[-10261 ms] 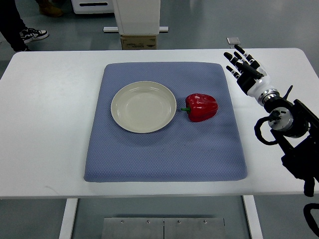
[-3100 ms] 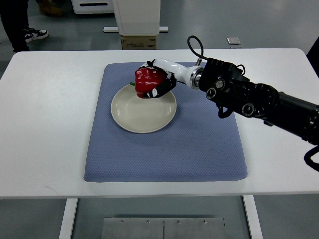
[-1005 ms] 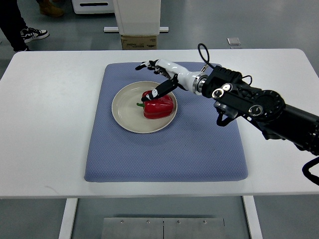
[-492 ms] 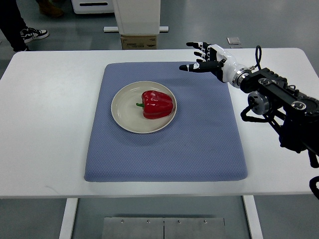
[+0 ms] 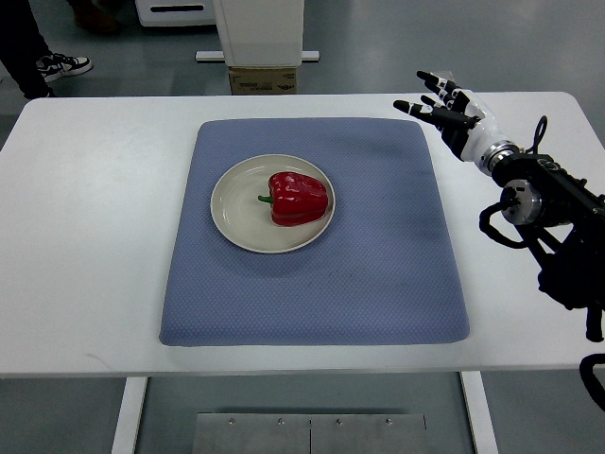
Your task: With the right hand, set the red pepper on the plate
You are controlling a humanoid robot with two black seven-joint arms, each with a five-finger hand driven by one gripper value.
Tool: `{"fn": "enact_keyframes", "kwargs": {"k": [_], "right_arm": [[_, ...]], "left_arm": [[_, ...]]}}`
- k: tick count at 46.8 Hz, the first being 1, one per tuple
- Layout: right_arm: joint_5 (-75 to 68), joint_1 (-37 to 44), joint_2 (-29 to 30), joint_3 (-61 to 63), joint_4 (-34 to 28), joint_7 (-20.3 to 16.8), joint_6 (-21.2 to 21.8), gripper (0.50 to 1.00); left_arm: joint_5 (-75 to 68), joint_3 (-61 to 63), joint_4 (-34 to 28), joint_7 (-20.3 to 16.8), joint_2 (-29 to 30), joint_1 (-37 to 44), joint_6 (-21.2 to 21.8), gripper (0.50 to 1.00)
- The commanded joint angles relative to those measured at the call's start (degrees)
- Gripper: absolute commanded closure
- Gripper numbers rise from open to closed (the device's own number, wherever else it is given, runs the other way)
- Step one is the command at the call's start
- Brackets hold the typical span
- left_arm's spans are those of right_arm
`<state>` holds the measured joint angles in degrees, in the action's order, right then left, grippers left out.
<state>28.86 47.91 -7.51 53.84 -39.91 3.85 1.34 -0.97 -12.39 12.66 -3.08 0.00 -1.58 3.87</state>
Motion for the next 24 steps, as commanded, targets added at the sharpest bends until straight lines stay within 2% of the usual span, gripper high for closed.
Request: {"fn": "enact_keyframes", "kwargs": {"k": [1,24], "right_arm": [[-0.38,-0.80,0.04,2.84,-0.08,0.19,-0.02,0.500],[-0.38,-2.74,0.65,6.37,-0.95,0.19,0.07,0.500]], "left_arm": [[0.00,0.00,0.00,0.00,0.00,-0.01,0.00,0.500],[0.09,0.00,0.00,0.00,0.00,-0.01,0.00,0.500]]}}
